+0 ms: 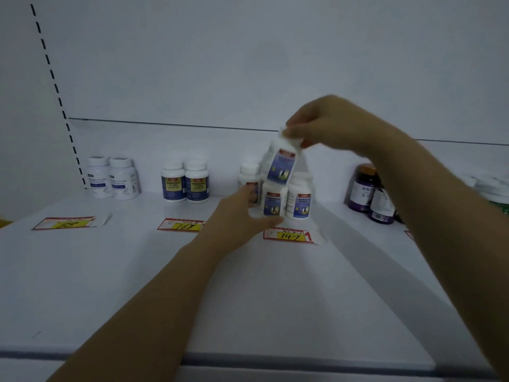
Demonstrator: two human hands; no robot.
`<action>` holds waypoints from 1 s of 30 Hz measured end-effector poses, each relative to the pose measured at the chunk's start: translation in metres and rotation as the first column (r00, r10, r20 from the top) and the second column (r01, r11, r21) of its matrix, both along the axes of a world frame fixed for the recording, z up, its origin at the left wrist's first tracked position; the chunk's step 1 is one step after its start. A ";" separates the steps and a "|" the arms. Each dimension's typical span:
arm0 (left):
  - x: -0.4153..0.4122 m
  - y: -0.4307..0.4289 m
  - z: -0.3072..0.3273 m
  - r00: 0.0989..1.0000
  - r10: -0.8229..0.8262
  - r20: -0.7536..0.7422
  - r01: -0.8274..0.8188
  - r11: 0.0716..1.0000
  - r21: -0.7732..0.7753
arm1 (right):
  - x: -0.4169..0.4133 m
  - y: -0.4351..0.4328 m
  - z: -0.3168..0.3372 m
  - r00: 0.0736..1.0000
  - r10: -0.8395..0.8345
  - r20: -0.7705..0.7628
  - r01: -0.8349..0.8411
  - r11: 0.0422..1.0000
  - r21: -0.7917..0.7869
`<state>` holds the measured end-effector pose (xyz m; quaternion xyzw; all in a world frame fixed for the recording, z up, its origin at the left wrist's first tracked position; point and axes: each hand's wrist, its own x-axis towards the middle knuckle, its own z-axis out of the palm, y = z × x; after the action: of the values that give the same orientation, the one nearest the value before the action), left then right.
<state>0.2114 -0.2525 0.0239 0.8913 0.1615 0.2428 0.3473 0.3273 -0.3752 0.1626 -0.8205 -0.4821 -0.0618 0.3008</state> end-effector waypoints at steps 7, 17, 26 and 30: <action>-0.002 -0.006 -0.010 0.902 0.004 -0.431 0.110 0.965 0.239 | 0.036 0.031 0.017 0.924 -0.224 0.310 0.241 0.970 -0.018; 0.000 -0.005 -0.016 0.820 0.073 -0.568 0.173 0.914 0.367 | 0.055 0.043 -0.042 0.965 -0.246 0.089 0.256 0.958 -0.131; 0.001 -0.006 -0.017 0.803 0.082 -0.591 0.182 0.909 0.374 | 0.066 0.044 -0.067 0.956 -0.287 -0.058 0.275 0.949 -0.156; 0.002 -0.006 -0.018 0.800 0.083 -0.595 0.184 0.909 0.374 | 0.063 0.037 -0.066 0.958 -0.285 0.045 0.288 0.941 -0.176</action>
<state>0.2132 -0.2586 0.0057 0.9786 0.1830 -0.0318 0.0885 0.3900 -0.3383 0.0970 -0.9051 -0.3642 -0.0687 0.2084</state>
